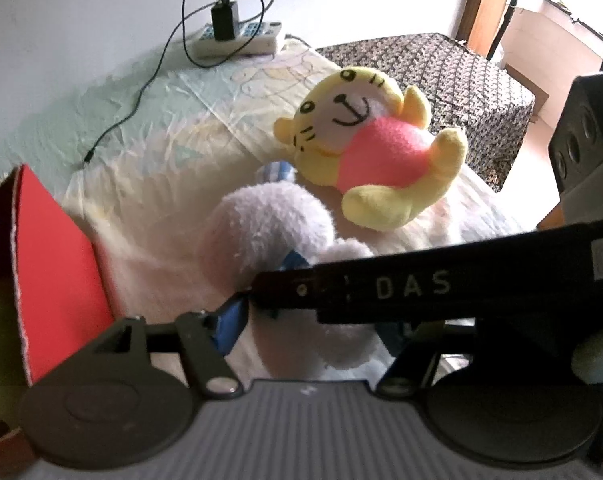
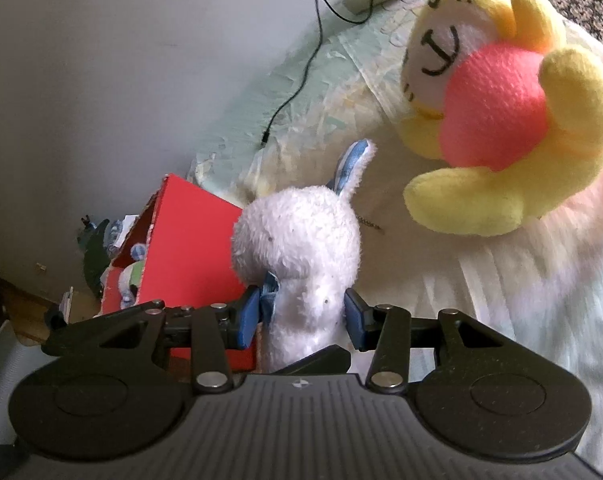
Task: Organize objects
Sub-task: 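Lift the white bunny with the right tool toward the red box, then lower the white bunny into the red box with the right tool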
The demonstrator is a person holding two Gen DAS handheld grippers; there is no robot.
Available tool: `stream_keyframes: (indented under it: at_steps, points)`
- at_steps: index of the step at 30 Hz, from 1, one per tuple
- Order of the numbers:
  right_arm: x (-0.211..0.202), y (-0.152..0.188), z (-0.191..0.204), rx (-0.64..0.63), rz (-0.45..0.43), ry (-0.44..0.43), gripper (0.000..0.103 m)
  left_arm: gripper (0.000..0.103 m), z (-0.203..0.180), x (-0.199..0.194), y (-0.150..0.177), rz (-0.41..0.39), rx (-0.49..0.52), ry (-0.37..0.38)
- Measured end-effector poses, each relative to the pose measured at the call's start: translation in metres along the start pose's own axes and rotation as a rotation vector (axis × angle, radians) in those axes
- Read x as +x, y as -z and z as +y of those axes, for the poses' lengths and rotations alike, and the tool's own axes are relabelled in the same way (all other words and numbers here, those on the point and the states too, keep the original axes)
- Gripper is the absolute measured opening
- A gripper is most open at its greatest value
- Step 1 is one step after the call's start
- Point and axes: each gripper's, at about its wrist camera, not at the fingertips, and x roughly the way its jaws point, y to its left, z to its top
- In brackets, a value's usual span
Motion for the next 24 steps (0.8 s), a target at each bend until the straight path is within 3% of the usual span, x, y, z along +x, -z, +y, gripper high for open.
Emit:
stream_keyframes:
  at_steps: [14, 24]
  points:
    - [-0.002, -0.007, 0.045, -0.093, -0.027, -0.096, 0.047, 0.068, 0.026, -0.054, 0.007, -0.132, -0.038, -0.024]
    - [0.016, -0.015, 0.110, -0.235, -0.086, -0.103, 0.047, 0.071, 0.081, -0.098, 0.013, -0.269, -0.068, -0.015]
